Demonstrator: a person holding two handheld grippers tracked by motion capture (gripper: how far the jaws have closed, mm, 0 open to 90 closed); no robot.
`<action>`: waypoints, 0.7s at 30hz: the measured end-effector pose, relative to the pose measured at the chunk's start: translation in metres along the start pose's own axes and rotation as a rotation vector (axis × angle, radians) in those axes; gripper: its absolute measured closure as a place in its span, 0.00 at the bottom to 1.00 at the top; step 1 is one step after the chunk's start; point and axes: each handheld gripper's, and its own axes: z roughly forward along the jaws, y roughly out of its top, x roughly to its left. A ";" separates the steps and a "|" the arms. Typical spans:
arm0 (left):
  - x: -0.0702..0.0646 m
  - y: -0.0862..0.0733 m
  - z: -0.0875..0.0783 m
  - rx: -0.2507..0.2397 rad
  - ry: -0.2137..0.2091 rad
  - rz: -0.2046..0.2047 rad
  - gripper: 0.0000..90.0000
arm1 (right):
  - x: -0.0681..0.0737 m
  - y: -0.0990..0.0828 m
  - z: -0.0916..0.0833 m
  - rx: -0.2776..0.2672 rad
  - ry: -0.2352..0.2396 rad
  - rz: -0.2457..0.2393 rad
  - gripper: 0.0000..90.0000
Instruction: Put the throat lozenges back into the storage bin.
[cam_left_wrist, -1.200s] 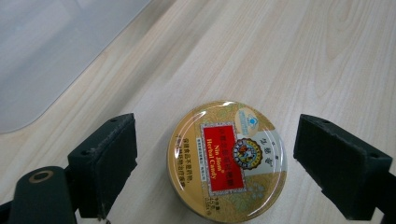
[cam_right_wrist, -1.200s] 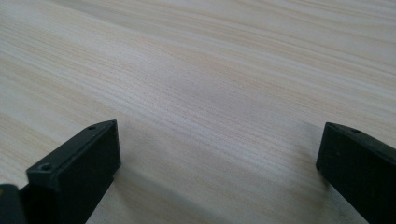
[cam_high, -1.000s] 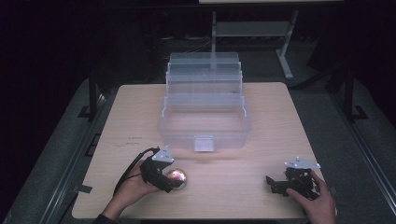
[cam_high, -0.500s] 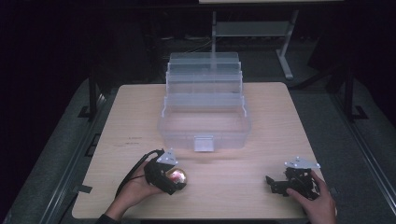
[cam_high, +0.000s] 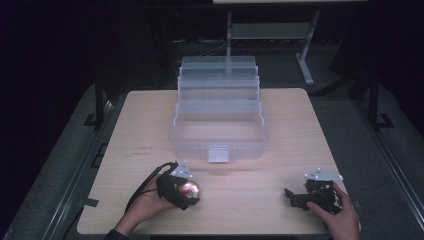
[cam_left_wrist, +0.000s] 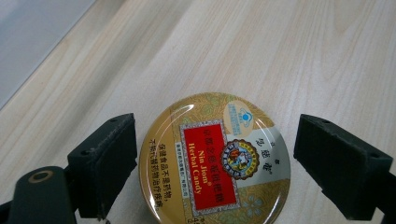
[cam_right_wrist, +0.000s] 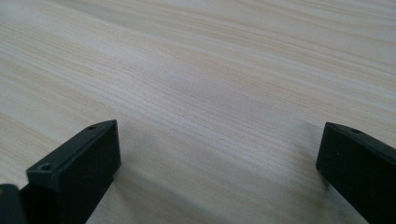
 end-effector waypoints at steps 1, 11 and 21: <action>0.000 0.000 0.000 0.000 0.000 0.000 0.14 | 0.000 0.000 0.000 0.000 0.000 0.000 0.00; -0.002 -0.002 0.005 0.025 0.017 0.015 0.14 | 0.000 0.000 0.000 0.000 0.000 0.000 0.00; -0.002 -0.003 0.006 0.056 0.024 0.030 0.15 | 0.000 0.000 0.000 0.000 0.000 0.000 0.00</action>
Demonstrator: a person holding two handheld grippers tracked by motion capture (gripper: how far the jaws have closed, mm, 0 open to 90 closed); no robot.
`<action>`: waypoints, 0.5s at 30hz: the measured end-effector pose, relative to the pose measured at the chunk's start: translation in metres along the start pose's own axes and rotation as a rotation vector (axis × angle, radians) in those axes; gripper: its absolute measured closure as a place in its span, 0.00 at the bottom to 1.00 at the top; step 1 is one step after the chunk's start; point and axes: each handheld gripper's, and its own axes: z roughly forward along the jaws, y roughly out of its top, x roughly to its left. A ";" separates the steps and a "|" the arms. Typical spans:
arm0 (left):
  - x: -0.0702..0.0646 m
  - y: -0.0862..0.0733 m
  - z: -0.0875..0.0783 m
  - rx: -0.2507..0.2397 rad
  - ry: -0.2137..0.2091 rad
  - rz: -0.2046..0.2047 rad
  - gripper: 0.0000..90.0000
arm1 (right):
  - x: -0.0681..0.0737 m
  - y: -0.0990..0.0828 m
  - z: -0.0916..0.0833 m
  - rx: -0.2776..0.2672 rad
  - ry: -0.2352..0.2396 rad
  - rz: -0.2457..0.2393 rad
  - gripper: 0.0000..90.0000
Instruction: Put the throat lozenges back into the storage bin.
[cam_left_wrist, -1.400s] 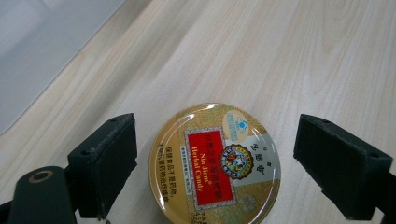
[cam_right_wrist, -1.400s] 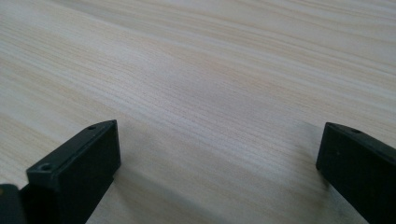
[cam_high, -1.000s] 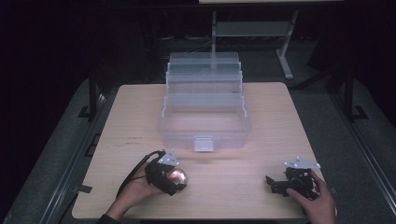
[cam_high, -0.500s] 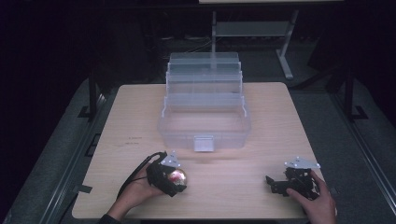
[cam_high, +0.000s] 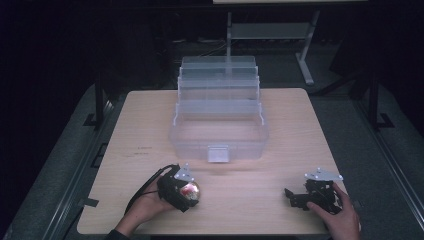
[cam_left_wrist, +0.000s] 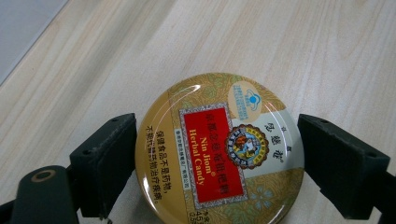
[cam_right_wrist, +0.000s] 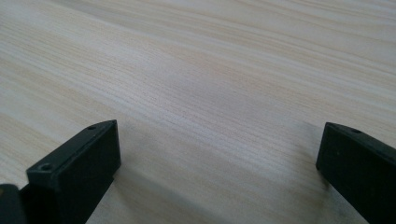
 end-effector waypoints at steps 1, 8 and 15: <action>0.000 0.000 0.000 0.000 0.000 0.000 0.15 | 0.000 0.000 0.000 0.000 0.000 0.000 0.00; 0.000 -0.001 0.000 0.001 0.002 -0.007 0.19 | 0.000 0.000 0.000 0.000 0.000 0.000 0.00; 0.001 -0.002 0.000 0.001 -0.005 -0.006 0.21 | 0.000 0.000 0.000 0.000 0.000 0.000 0.00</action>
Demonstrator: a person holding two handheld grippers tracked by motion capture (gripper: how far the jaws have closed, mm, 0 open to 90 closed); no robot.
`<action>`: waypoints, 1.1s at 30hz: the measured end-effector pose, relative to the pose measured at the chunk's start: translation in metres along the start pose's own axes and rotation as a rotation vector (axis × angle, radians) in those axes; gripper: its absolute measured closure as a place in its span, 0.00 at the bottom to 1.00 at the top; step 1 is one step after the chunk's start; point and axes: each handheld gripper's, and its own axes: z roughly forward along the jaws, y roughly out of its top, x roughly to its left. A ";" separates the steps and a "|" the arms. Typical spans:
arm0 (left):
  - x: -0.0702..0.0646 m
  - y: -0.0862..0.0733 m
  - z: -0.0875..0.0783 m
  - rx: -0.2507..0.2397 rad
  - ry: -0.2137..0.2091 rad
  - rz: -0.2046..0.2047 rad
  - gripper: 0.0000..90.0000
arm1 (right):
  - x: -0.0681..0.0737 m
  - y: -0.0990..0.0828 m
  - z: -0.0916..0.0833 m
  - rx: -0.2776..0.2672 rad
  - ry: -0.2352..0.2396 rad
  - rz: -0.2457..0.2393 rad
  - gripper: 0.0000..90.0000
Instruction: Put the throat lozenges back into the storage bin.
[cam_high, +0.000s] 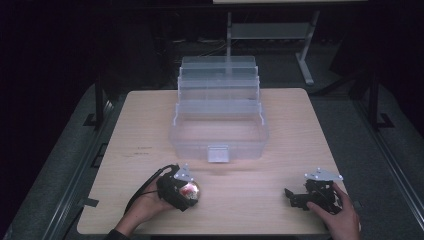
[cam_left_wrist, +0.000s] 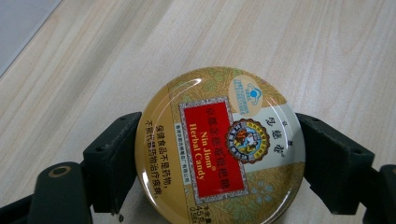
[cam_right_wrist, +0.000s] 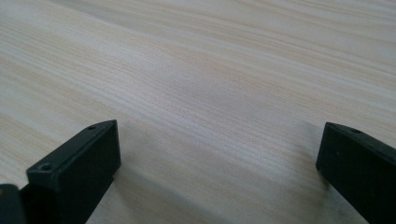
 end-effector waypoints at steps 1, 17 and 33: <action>0.000 0.000 0.000 0.000 0.000 0.000 0.22 | 0.000 0.000 0.000 0.000 0.000 0.000 0.00; 0.001 0.004 -0.008 -0.014 -0.008 -0.008 0.22 | 0.000 0.000 0.000 0.000 0.000 0.000 0.00; 0.003 0.011 -0.020 -0.030 -0.013 -0.004 0.22 | 0.000 0.000 0.000 0.000 0.000 0.000 0.00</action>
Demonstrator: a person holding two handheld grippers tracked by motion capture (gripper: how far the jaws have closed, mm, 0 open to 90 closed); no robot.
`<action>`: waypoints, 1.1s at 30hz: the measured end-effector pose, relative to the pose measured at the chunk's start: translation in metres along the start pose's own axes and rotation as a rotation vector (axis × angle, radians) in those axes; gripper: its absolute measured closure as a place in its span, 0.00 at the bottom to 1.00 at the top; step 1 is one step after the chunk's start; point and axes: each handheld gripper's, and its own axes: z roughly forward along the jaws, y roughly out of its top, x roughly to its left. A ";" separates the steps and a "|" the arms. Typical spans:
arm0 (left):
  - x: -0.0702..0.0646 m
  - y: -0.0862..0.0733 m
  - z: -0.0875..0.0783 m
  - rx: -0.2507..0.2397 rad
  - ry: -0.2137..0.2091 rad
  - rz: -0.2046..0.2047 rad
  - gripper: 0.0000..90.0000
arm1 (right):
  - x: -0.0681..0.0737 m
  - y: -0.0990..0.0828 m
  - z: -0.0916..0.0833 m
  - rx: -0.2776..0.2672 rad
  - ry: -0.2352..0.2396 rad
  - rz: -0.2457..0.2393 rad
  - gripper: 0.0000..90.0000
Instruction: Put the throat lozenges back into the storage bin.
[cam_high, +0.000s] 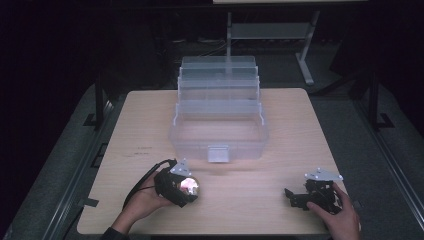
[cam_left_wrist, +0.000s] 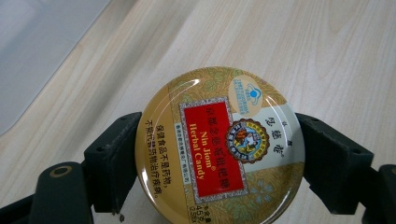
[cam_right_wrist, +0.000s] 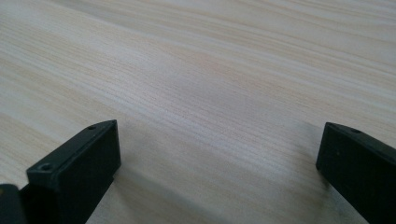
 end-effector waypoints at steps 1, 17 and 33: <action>0.000 0.001 -0.001 -0.001 0.000 -0.001 0.22 | 0.000 0.000 0.000 0.000 0.000 0.000 0.00; 0.006 0.011 -0.012 -0.028 0.005 -0.012 0.22 | 0.000 0.000 0.000 0.000 0.000 0.000 0.00; 0.012 0.021 -0.016 -0.043 -0.002 -0.025 0.22 | 0.000 0.000 0.000 0.000 0.000 0.001 0.00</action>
